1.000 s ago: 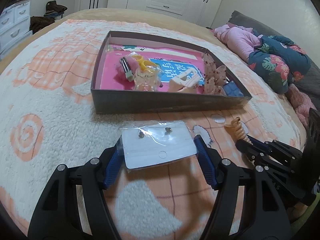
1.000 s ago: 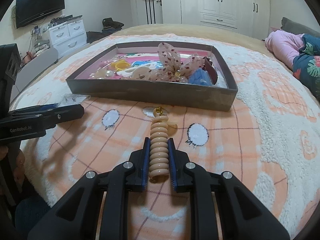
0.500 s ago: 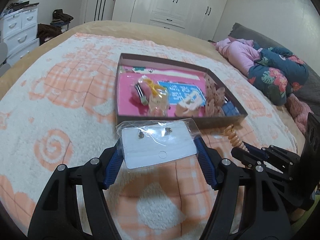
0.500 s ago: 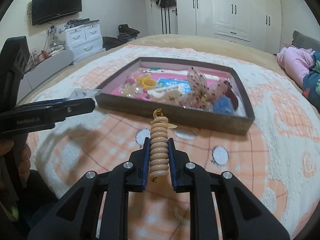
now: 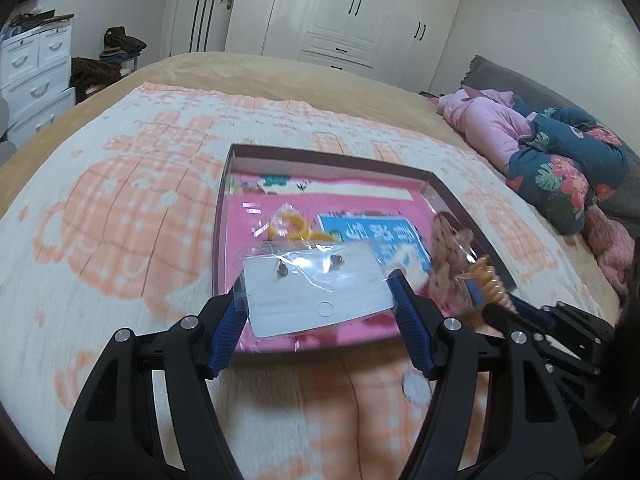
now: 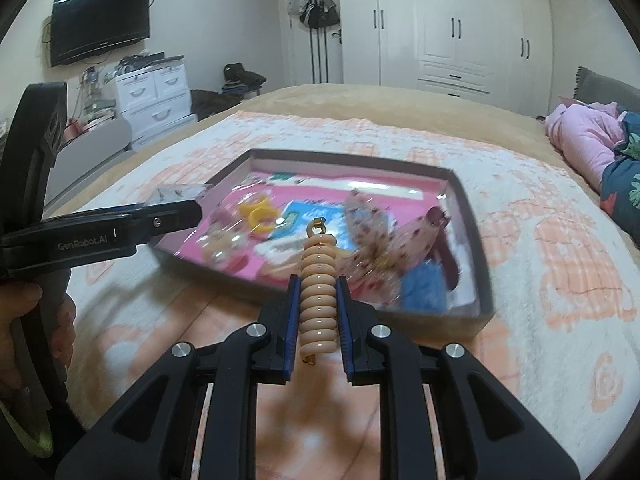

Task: Organize jewelry
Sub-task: 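Release the earring card into the box with the left tool while the right tool drops the spiral tie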

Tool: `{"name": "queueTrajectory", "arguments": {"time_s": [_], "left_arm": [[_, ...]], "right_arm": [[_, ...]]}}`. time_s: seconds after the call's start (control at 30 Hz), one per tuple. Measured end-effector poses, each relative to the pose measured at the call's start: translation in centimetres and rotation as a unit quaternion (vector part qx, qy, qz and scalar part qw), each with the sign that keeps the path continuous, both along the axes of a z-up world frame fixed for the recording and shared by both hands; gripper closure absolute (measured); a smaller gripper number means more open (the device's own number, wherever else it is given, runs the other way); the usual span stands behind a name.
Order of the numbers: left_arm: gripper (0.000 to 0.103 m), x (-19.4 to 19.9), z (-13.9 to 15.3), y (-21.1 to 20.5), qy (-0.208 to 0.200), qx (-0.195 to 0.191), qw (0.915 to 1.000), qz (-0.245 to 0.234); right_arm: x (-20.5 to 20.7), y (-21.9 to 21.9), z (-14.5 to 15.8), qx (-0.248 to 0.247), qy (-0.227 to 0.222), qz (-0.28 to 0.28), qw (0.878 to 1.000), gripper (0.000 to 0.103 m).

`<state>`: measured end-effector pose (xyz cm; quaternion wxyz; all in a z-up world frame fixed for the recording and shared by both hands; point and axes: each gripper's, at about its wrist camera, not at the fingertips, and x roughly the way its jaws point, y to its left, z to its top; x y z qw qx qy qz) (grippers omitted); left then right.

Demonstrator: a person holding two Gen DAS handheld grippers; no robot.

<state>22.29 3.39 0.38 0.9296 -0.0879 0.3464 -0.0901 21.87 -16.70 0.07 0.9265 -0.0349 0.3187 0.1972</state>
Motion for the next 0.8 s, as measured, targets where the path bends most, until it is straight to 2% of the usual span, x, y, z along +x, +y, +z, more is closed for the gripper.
{"name": "queueTrajectory", "arguments": {"time_s": [0.37,0.8], "left_arm": [[0.044,3.8,-1.0,-0.2,0.001,-0.003,0.9999,0.014],[0.044,4.6,-2.2,-0.1,0.003,-0.016,0.9998,0.012]], "right_arm": [[4.6,-2.4,0.3,0.008,0.001,-0.043,0.999,0.086],[7.8,-0.4,-0.8,-0.005,0.011,-0.04,0.999,0.086]]}}
